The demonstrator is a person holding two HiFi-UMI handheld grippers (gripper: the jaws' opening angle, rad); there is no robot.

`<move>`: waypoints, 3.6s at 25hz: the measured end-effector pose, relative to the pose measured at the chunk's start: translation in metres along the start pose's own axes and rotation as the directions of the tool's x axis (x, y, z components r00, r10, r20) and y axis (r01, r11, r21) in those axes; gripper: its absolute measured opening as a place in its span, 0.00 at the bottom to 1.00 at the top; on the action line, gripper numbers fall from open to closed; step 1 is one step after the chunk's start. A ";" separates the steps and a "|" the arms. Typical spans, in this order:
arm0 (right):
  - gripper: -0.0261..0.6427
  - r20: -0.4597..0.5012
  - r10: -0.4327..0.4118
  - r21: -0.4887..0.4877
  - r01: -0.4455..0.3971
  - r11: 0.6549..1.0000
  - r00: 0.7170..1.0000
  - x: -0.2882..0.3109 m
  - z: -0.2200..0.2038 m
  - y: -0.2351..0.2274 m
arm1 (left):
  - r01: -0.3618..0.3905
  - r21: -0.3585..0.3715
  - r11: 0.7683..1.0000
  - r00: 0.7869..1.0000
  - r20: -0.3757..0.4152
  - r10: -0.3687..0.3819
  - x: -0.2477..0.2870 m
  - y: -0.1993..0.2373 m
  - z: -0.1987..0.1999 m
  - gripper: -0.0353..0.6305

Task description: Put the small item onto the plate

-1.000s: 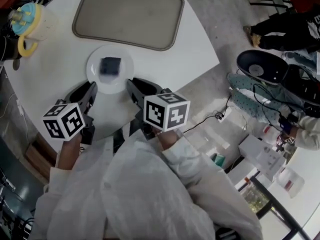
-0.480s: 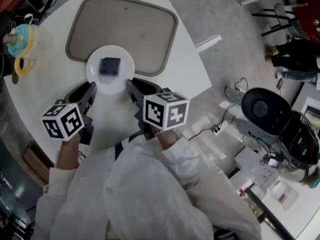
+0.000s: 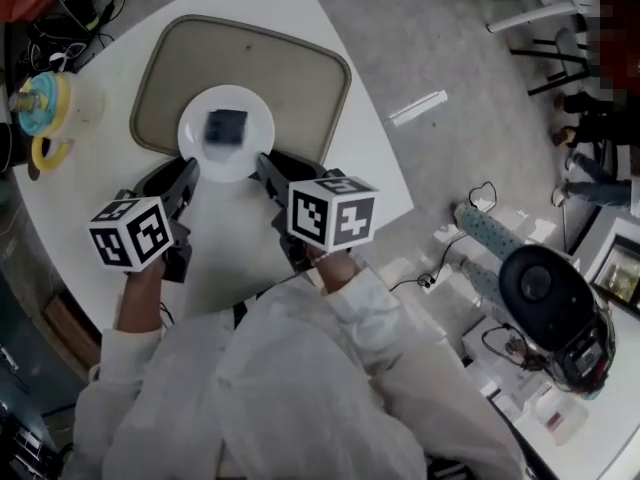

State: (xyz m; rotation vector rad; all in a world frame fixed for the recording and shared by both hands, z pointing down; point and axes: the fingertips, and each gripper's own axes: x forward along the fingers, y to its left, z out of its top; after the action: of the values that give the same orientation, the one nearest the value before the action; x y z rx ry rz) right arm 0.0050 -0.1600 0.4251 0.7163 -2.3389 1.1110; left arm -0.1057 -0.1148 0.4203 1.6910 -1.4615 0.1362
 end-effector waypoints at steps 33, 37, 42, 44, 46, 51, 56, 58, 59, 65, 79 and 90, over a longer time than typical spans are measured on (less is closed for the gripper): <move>0.14 -0.044 -0.105 0.025 0.106 0.994 0.994 0.036 0.042 -0.029 | -0.063 -0.032 0.997 0.998 -0.008 0.063 0.049 0.018 0.033 0.16; 0.14 -0.040 -0.132 -0.004 0.132 0.991 0.990 0.036 0.041 -0.030 | -0.088 -0.019 0.996 0.996 -0.021 0.088 0.051 0.022 0.029 0.17; 0.14 -0.020 -0.135 -0.015 0.135 0.991 0.991 0.037 0.040 -0.027 | -0.092 -0.019 0.996 0.996 -0.013 0.092 0.048 0.023 0.031 0.17; 0.14 -0.020 -0.130 -0.021 0.129 0.991 0.991 0.038 0.039 -0.026 | -0.101 -0.008 0.995 0.995 -0.013 0.101 0.045 0.026 0.031 0.17; 0.14 -0.015 -0.128 -0.021 0.128 0.992 0.992 0.038 0.039 -0.026 | -0.099 -0.003 0.995 0.995 -0.012 0.099 0.043 0.028 0.030 0.18; 0.14 -0.001 -0.166 -0.058 0.166 0.984 0.986 0.032 0.021 -0.022 | -0.079 -0.016 0.997 0.997 0.012 0.079 0.023 0.033 0.015 0.19; 0.14 0.029 -0.197 -0.070 0.199 0.978 0.980 0.032 -0.005 -0.014 | -0.065 -0.003 0.998 0.997 0.029 0.066 -0.002 0.051 -0.007 0.19; 0.14 0.049 -0.209 -0.082 0.213 0.974 0.977 0.026 -0.003 -0.014 | -0.050 -0.005 0.999 0.998 0.034 0.050 -0.006 0.049 -0.005 0.19; 0.14 0.063 -0.211 -0.084 0.216 0.973 0.975 0.021 0.000 -0.013 | -0.043 -0.003 0.999 0.998 0.037 0.044 -0.009 0.046 -0.003 0.19; 0.11 0.190 -0.183 -0.077 0.201 0.977 0.965 -0.012 0.022 0.016 | 0.051 0.022 0.998 0.995 0.088 -0.053 -0.040 0.026 0.019 0.19; 0.06 0.332 -0.016 -0.215 0.093 0.972 0.943 -0.033 -0.026 0.153 | 0.220 0.139 0.965 0.947 0.206 -0.246 -0.154 0.033 0.000 0.07; 0.06 0.394 0.001 -0.218 0.093 0.971 0.919 -0.038 -0.081 0.227 | 0.303 0.192 0.934 0.933 0.142 -0.332 -0.220 0.048 -0.034 0.07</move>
State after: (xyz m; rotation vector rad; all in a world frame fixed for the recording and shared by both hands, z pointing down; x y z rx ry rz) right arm -0.0930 0.0370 0.3207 0.9718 -2.7088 0.6995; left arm -0.1983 0.0759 0.3377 2.0990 -1.3041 -0.0693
